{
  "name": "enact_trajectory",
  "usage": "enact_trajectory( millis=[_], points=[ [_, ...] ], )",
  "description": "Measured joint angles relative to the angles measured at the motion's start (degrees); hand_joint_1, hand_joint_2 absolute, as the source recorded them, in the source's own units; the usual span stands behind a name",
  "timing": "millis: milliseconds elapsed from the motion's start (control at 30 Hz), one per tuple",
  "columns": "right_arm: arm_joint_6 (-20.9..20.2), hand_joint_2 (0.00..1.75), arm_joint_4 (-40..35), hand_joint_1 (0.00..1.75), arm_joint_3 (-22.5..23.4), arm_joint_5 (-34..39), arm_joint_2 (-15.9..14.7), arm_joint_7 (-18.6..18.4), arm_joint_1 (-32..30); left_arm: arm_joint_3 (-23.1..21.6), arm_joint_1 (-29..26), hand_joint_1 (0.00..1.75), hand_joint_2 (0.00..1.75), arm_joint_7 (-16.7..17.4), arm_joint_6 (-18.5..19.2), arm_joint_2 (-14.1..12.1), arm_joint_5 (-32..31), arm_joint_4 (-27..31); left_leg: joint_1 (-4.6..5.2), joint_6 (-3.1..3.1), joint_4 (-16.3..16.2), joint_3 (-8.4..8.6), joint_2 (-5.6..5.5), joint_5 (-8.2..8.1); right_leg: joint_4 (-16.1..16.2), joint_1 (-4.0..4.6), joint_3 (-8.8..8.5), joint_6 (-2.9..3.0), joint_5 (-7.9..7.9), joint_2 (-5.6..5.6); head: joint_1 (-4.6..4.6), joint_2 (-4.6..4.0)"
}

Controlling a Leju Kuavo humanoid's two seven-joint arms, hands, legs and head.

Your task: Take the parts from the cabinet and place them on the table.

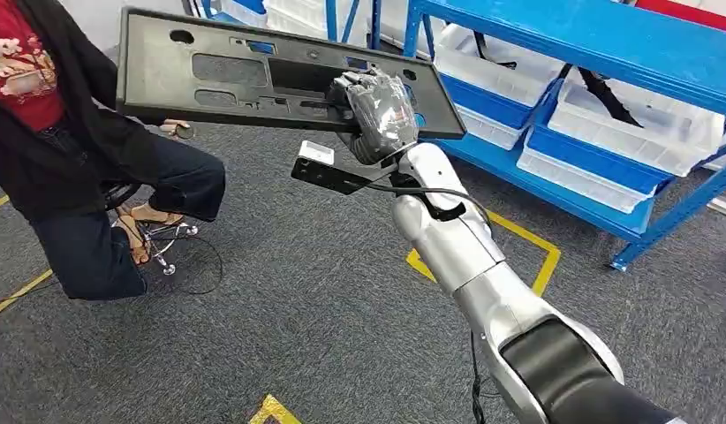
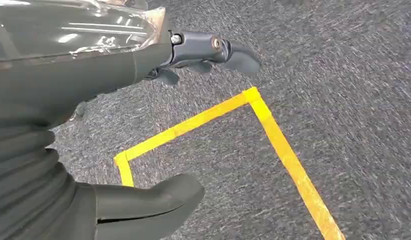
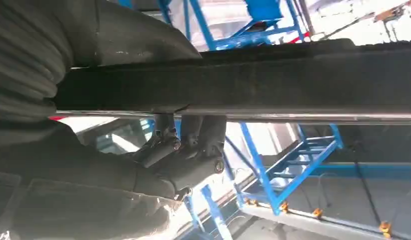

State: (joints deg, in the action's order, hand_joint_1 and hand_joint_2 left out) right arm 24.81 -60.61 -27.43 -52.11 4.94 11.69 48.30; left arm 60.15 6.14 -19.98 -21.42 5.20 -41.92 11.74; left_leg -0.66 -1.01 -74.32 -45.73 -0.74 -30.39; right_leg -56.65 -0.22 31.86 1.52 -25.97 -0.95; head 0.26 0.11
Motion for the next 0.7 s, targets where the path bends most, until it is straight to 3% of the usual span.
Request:
enact_trajectory(
  millis=[33, 67, 100, 133, 167, 200, 267, 333, 367, 400, 433, 500, 533, 567, 600, 667, 700],
  points=[
    [0.07, 1.75, 0.00, 1.75, 0.02, 0.00, 0.00, 0.09, -0.57, -0.02, -0.02, 0.00, 1.75, 0.02, 0.00, 0.02, -0.07, 0.00, -0.49, -0.44, -1.17, -0.72, 0.22, 0.14, -0.01, -0.19, 0.00, -0.06, -0.04, -0.61, 0.02, 0.00],
    [0.11, 1.75, 0.00, 1.75, 0.04, -0.02, 0.00, 0.15, -1.06, -0.02, -0.01, 0.00, 1.75, 0.11, 0.00, 0.02, -0.07, 0.00, -0.94, -0.90, 0.26, -0.07, 0.51, 1.41, -0.05, -0.43, -0.03, -0.37, -0.24, -1.17, 0.02, 0.00],
    [0.13, 1.75, 0.00, 1.75, 0.04, -0.04, 0.00, 0.18, -1.40, -0.02, -0.03, 0.00, 1.75, 0.15, 0.00, -0.02, -0.09, 0.00, -1.38, -1.42, 4.24, 2.00, 0.92, 3.61, -0.19, -0.71, -0.07, -0.71, -0.43, -1.71, 0.02, 0.00],
    [0.18, 1.75, -0.02, 1.75, 0.09, -0.04, 0.00, 0.18, -1.53, -0.02, 0.00, 0.00, 1.75, 0.18, 0.00, -0.09, -0.09, 0.00, -1.77, -1.88, 9.69, 5.10, 1.75, 5.95, -0.49, -1.07, -0.13, -1.20, -0.75, -2.22, 0.00, 0.00],
    [0.24, 1.75, -0.04, 1.75, 0.13, -0.02, 0.02, 0.18, -1.50, -0.02, 0.07, 0.00, 1.75, 0.17, 0.00, -0.01, -0.13, 0.00, -2.04, -2.40, 14.70, 8.17, 4.22, 7.37, -1.11, -0.94, -0.11, -1.90, -1.21, -2.61, 0.00, 0.00],
    [0.39, 1.75, -0.31, 1.75, 0.22, -0.02, -0.02, 0.18, -1.51, -0.02, 0.37, 0.00, 1.75, 0.22, 0.02, 0.39, -0.16, -0.04, -1.49, -2.23, 15.16, 8.95, 4.83, 6.67, -1.61, -0.28, 0.36, -2.54, -1.71, -2.85, -0.22, 0.00],
    [0.50, 1.75, -0.48, 1.75, 0.26, -0.22, -0.09, 0.18, -1.57, -0.04, 0.43, 0.00, 1.75, 0.28, 0.02, 0.17, -0.29, 0.02, -1.25, -0.69, 15.19, 8.47, 3.28, 6.74, -1.42, 0.14, -0.05, -3.13, -1.74, -3.60, 0.50, 0.00],
    [0.61, 1.75, -0.57, 1.75, 0.28, -0.48, -0.07, 0.11, -1.73, -0.09, 0.47, 0.00, 1.75, 0.28, 0.02, 0.13, -0.66, 0.04, -0.63, 0.49, 15.42, 8.50, 2.16, 6.81, -1.09, -0.23, -0.44, -3.95, -1.88, -4.66, 0.48, 0.00],
    [0.66, 1.75, -0.88, 1.75, 0.37, -0.72, -0.11, -0.20, -2.01, -0.09, 0.47, 0.00, 1.75, 0.31, 0.00, 0.18, -0.72, 0.04, -0.94, 1.22, 15.77, 8.87, 1.69, 7.03, -1.72, -0.47, 0.03, -4.25, -2.51, -3.72, 0.57, 0.00],
    [0.81, 1.75, -1.11, 1.75, 0.48, -0.98, -0.13, -0.30, -2.15, -0.11, 0.59, 0.00, 1.75, 0.33, 0.00, 0.22, -0.77, 0.04, -0.88, 1.64, 15.88, 8.89, 1.37, 7.09, -3.88, -0.66, 0.89, -3.93, -3.75, -1.51, 0.50, 0.00],
    [0.92, 1.75, -1.18, 1.75, 0.57, -1.07, -0.18, -0.37, -2.18, -0.11, 0.63, 0.00, 1.75, 0.37, 0.00, 0.17, -0.83, 0.04, -0.88, 1.92, 15.88, 8.85, 1.10, 7.08, -6.35, -0.66, 2.16, -3.62, -4.84, -0.56, 0.52, 0.00],
    [1.01, 1.75, -1.49, 1.75, 0.94, -1.42, -0.55, -0.70, -2.94, -0.15, 0.93, 0.00, 1.75, 0.46, 0.00, 0.11, -1.03, 0.07, -0.84, 2.15, 15.88, 8.82, -0.34, 7.03, -18.00, -0.69, 8.18, -3.10, -9.14, 0.50, 0.70, 0.00],
    [1.01, 1.75, -1.64, 1.75, 1.05, -1.44, -0.59, -0.72, -3.55, -0.15, 0.96, 0.00, 1.75, 0.46, 0.00, 0.11, -1.03, 0.07, -0.77, 2.17, 15.88, 8.82, -1.04, 7.03, -20.92, -0.47, 9.88, -3.35, -9.61, 0.73, 0.70, 0.00],
    [1.01, 1.75, -1.84, 1.75, 1.20, -1.59, -0.72, -0.72, -4.05, -0.15, 0.94, 0.00, 1.75, 0.48, 0.02, 0.15, -1.03, 0.07, -0.65, 2.20, 15.87, 8.82, -1.76, 7.05, -20.79, -0.44, 10.15, -3.62, -9.11, 0.85, 0.70, 0.00],
    [0.98, 1.75, -1.95, 1.75, 1.25, -1.77, -0.81, -0.81, -4.29, -0.15, 0.92, 0.00, 1.75, 0.48, 0.06, 0.22, -1.01, 0.04, -0.58, 2.21, 15.86, 8.83, -2.42, 7.08, -18.03, -0.43, 9.14, -4.00, -7.61, 0.91, 0.70, 0.00],
    [0.94, 1.75, -2.47, 1.75, 1.27, -2.05, -0.83, -0.83, -4.35, -0.15, 0.93, 0.00, 1.75, 0.39, 0.17, 0.26, -0.90, 0.07, -0.51, 2.14, 15.81, 8.89, -3.59, 7.13, -7.02, -0.46, 4.05, -4.63, -2.97, 1.87, 0.70, 0.00],
    [0.92, 1.75, -2.82, 1.75, 1.29, -2.08, -0.83, -0.83, -4.34, -0.15, 0.94, 0.00, 1.75, 0.31, 0.17, 0.26, -0.90, 0.05, -0.55, 2.03, 15.81, 8.83, -3.98, 7.19, -2.65, -0.60, 2.02, -4.54, -1.48, 3.81, 0.70, 0.00]
  ],
)
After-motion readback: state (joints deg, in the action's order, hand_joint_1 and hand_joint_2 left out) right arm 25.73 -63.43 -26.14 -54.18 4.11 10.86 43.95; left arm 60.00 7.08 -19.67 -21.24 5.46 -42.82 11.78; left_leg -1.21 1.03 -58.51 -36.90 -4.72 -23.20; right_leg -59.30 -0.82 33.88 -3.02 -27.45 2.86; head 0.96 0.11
